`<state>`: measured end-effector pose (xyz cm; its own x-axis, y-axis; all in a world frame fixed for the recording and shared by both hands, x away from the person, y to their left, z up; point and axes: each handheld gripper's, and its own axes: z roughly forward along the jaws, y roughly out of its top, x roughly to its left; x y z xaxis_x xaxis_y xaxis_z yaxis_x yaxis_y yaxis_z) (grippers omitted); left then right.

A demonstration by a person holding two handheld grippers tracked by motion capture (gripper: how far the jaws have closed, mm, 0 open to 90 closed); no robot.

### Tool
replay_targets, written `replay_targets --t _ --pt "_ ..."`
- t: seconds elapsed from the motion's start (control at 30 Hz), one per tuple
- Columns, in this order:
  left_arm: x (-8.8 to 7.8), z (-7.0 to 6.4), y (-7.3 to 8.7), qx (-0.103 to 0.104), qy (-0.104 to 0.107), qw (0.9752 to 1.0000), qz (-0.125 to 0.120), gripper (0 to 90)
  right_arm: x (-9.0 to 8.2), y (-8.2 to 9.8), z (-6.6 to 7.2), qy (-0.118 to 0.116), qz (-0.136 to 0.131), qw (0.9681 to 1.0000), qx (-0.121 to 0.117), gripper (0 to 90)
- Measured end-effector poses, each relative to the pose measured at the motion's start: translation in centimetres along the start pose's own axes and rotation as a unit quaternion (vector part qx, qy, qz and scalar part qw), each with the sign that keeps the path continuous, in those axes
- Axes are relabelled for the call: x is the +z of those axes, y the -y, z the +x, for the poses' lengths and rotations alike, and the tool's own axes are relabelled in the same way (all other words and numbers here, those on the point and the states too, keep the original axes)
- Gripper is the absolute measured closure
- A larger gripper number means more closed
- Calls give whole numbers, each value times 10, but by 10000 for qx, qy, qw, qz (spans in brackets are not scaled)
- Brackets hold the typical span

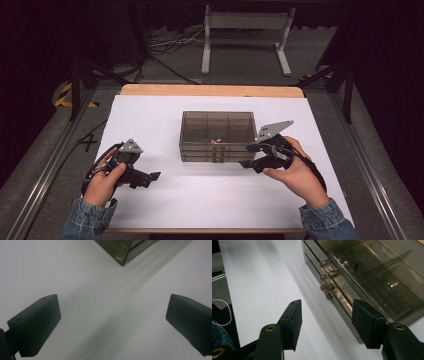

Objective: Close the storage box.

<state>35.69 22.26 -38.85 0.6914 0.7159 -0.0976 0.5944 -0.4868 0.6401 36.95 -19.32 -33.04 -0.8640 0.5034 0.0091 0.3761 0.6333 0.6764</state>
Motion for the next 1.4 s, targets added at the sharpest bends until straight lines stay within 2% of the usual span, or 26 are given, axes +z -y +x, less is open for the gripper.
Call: replay_targets --t 0.13,0.27,0.47,0.5,0.57,0.63,0.7,0.9,1.0,1.07,1.13,1.3,1.4 --pt "0 0 0 34 20 10000 2 5 -7 8 -6 104 -12 9999 68 405" --pt "0 -1 1 156 90 9998 19 3 -15 18 -12 258 17 9996 140 396" --pt "1 0 2 76 -5 10000 -23 3 -27 32 -22 443 -22 9986 287 381" --pt "1 1 2 14 16 10000 -26 3 -29 34 -24 452 -17 9985 314 376" --pt "0 2 2 -95 186 9998 -79 3 -31 39 -28 497 2 9982 334 370" --pt "0 2 4 -28 178 9997 -139 2 -33 44 -31 563 15 9977 381 370" --pt "1 3 5 43 51 9999 -144 2 -34 49 -34 583 -25 9974 422 368" --pt "4 6 10 16 -10 9998 -188 2 -30 65 -42 643 8 9963 570 365" --pt "5 8 12 -72 64 9997 -243 2 -30 71 -44 668 -25 9959 603 361" --pt "6 9 15 -158 192 9986 -463 2 -30 76 -46 694 -125 9954 657 360" --pt "7 10 17 -182 220 9981 -552 2 -28 80 -48 707 -178 9947 722 358" --pt "10 14 19 -298 201 9980 -515 2 -22 91 -53 825 -207 9932 801 352" --pt "12 16 21 -261 169 9986 -438 2 -19 97 -56 870 -208 9923 855 352"
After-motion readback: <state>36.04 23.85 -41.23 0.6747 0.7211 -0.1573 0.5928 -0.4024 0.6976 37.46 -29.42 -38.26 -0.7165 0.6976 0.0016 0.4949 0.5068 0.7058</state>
